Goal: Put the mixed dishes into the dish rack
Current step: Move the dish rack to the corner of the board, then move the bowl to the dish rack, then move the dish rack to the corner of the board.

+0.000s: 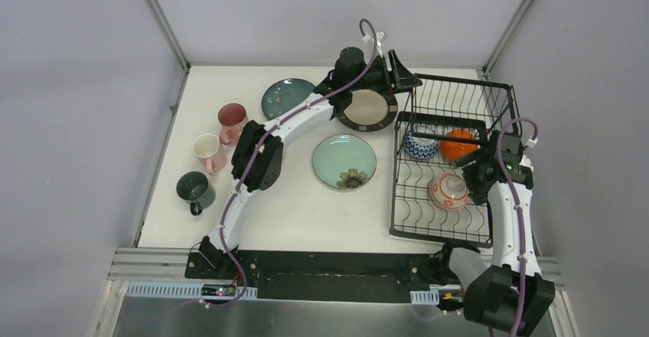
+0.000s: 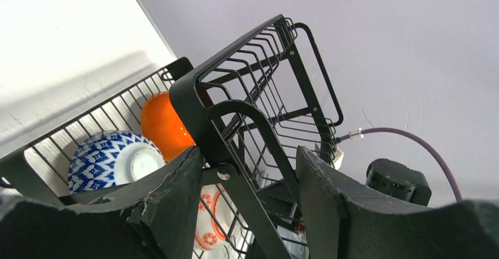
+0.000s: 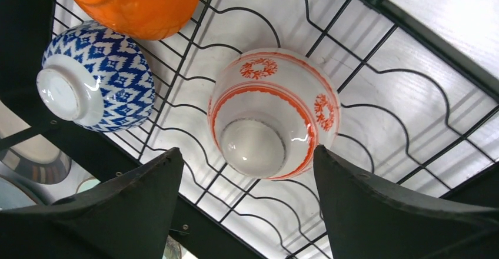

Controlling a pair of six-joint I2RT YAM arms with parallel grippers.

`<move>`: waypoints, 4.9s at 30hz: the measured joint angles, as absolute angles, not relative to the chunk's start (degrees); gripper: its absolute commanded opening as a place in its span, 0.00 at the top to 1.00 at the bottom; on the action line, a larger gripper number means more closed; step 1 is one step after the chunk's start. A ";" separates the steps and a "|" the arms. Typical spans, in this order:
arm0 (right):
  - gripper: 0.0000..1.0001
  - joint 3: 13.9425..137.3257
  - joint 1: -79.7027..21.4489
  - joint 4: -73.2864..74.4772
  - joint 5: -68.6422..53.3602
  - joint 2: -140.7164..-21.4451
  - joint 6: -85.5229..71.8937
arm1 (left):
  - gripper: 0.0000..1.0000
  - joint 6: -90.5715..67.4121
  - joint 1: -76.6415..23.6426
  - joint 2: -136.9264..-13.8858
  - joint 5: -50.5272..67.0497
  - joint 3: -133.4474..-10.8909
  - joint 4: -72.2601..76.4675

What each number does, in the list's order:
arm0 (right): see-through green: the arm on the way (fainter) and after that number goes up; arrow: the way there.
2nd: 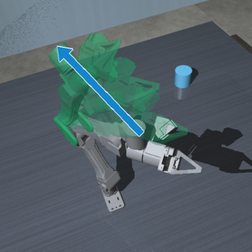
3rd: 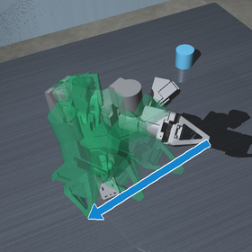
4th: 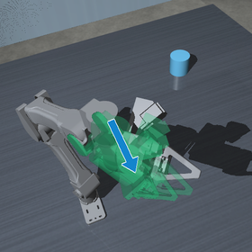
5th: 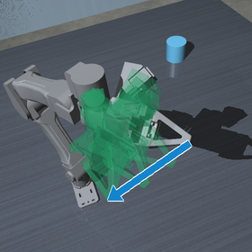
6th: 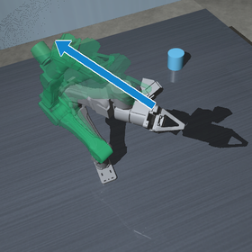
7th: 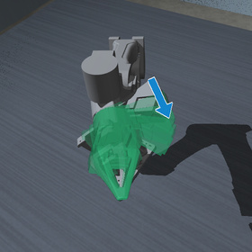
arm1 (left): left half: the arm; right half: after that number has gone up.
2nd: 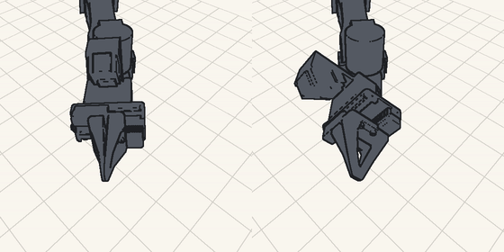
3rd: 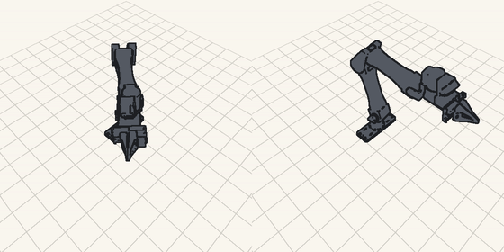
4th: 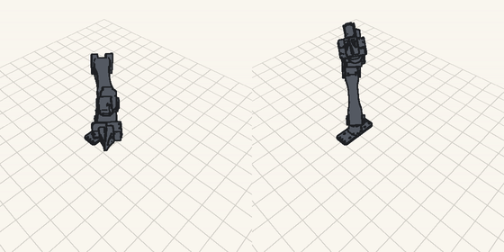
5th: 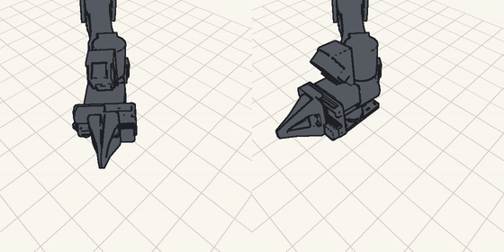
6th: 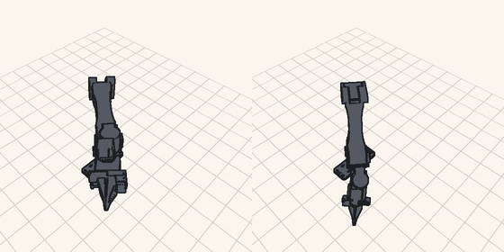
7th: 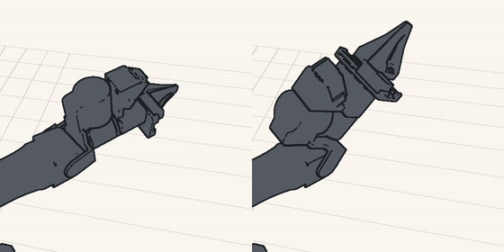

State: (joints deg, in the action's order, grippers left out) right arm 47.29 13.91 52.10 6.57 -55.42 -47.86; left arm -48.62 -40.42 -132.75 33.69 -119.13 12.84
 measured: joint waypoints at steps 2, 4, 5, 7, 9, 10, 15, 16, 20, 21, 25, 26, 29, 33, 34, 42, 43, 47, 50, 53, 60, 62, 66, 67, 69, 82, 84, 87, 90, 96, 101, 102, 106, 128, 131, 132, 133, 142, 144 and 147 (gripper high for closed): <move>0.11 47.22 14.06 51.24 6.59 -56.01 -46.19 | 1.00 -48.51 -40.40 -132.75 32.97 -119.07 13.08; 0.09 47.42 14.13 50.43 7.14 -57.04 -44.14 | 1.00 -48.36 -40.29 -132.75 31.86 -119.07 13.17; 0.07 47.55 14.13 50.09 7.29 -57.41 -42.96 | 1.00 -48.29 -40.16 -132.75 31.48 -119.07 13.21; 0.05 47.55 14.13 49.52 7.49 -57.39 -40.73 | 1.00 -48.23 -40.01 -132.75 31.09 -119.07 13.30; 0.03 47.35 14.20 49.25 8.05 -57.08 -38.52 | 1.00 -48.16 -39.90 -132.75 30.79 -119.07 13.32; 0.02 46.94 14.24 48.93 8.47 -56.55 -37.45 | 1.00 -48.16 -39.90 -132.75 30.50 -119.07 13.32; 0.01 46.00 14.11 48.86 10.66 -53.25 -29.95 | 1.00 -47.70 -39.77 -132.75 29.85 -119.07 13.56; 0.01 46.06 13.82 48.34 11.00 -52.53 -28.01 | 1.00 -47.51 -39.79 -132.75 29.50 -119.07 13.69; 0.01 46.61 13.65 44.95 11.88 -51.90 -22.59 | 1.00 -47.31 -39.81 -132.75 28.42 -119.07 13.96; 0.01 46.76 13.65 44.18 12.29 -52.01 -21.34 | 1.00 -47.31 -39.81 -132.75 28.34 -119.07 14.00; 0.01 47.46 13.63 43.16 13.41 -52.60 -17.34 | 1.00 -47.35 -39.81 -132.75 27.92 -118.78 14.48; 0.01 47.48 13.61 43.09 13.50 -52.49 -16.75 | 0.95 -47.35 -39.81 -132.75 27.94 -118.69 14.66; 0.02 48.12 13.54 43.59 13.61 -51.96 -16.62 | 0.74 -47.31 -39.81 -132.64 28.03 -118.58 14.72; 0.04 52.95 13.50 48.23 12.88 -51.96 -18.39 | 0.53 -47.09 -39.83 -131.81 28.14 -117.75 14.31; 0.05 54.48 13.50 49.52 12.45 -51.96 -19.05 | 0.48 -47.05 -39.83 -131.57 28.14 -117.51 14.11; 0.20 58.15 13.50 57.74 3.97 -49.04 -24.18 | 0.25 -45.58 -40.07 -128.55 29.21 -115.31 8.40; 0.21 58.06 13.47 58.33 2.76 -47.92 -24.88 | 0.24 -45.47 -40.07 -128.29 29.47 -115.24 7.77; 0.26 55.72 13.45 58.76 -1.63 -44.23 -28.12 | 0.22 -45.10 -39.90 -126.67 30.79 -113.80 5.50; 0.35 53.12 13.45 58.11 -5.04 -44.64 -30.68 | 0.22 -44.40 -39.46 -125.08 31.70 -112.71 3.33; 0.45 49.52 13.45 55.88 -8.47 -46.63 -33.67 | 0.21 -42.72 -38.89 -122.85 32.10 -111.26 -0.21; 0.49 42.41 13.39 50.28 -11.53 -49.41 -40.58 | 0.25 -37.71 -36.84 -113.86 29.74 -100.31 -10.33; 0.50 40.49 13.39 48.45 -10.81 -49.54 -42.26 | 0.27 -36.73 -36.47 -110.30 27.64 -95.37 -12.03; 0.53 35.59 13.39 42.44 -8.45 -48.56 -45.10 | 0.32 -36.36 -36.91 -105.01 25.47 -88.64 -13.30; 0.53 34.28 13.39 40.82 -7.66 -48.14 -45.67 | 0.33 -36.42 -37.23 -104.16 25.41 -87.29 -12.86; 0.53 32.86 13.39 38.72 -6.24 -47.86 -46.65 | 0.36 -36.73 -38.30 -103.04 25.39 -84.49 -11.31; 0.53 31.88 13.37 28.27 5.58 -52.97 -49.17 | 0.46 -43.35 -43.42 -108.97 26.22 -74.46 2.20; 0.53 31.53 13.37 27.57 7.62 -52.97 -49.19 | 0.46 -44.29 -43.92 -110.89 26.61 -74.50 3.64; 0.53 31.14 13.41 26.61 10.11 -53.06 -49.15 | 0.48 -45.47 -44.69 -113.12 27.22 -74.65 5.15; 0.52 31.14 13.52 25.76 11.77 -53.32 -48.97 | 0.51 -46.13 -45.47 -114.96 27.57 -75.53 6.20; 0.50 31.16 14.13 24.38 13.93 -54.24 -47.83 | 0.59 -47.70 -46.19 -117.05 28.62 -77.21 9.26; 0.44 31.46 15.00 23.86 14.61 -54.92 -46.72 | 0.62 -48.86 -46.72 -119.70 28.84 -79.15 10.74; 0.43 31.66 15.16 23.99 14.52 -54.94 -46.52 | 0.63 -48.93 -46.83 -120.05 28.86 -79.26 10.79; 0.37 33.34 15.35 25.96 13.80 -54.13 -45.50 | 0.64 -50.17 -47.24 -121.73 29.82 -79.92 11.11; 0.34 39.81 14.04 36.60 -9.37 -43.92 -43.92 | 0.50 -53.15 -51.11 -124.57 28.95 -82.72 13.08; 0.34 38.87 12.05 36.51 -13.15 -41.50 -44.49 | 0.41 -51.57 -51.42 -122.91 26.87 -80.84 10.96; 0.34 38.57 11.25 36.67 -13.98 -40.53 -44.49 | 0.38 -51.00 -51.42 -121.71 25.58 -79.59 9.87; 0.34 38.52 10.57 37.08 -14.57 -39.77 -44.45 | 0.36 -50.26 -51.40 -120.18 24.14 -78.26 8.84; 0.34 37.10 -1.37 36.99 -16.82 -37.87 -43.70 | 0.04 -43.70 -47.77 -106.28 14.50 -73.95 -4.01; 0.34 35.99 -6.00 36.71 -16.12 -37.69 -43.70 | 0.01 -40.93 -45.89 -102.48 11.60 -73.56 -8.40; 0.34 35.40 -13.02 36.71 -14.11 -38.15 -43.62 | 0.01 -36.99 -42.68 -97.10 6.83 -73.36 -16.03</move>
State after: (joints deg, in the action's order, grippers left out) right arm 35.40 -13.02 36.71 -14.11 -38.15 -43.62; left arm -36.99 -42.68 -97.10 6.83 -73.36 -16.03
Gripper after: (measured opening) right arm 0.660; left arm 0.987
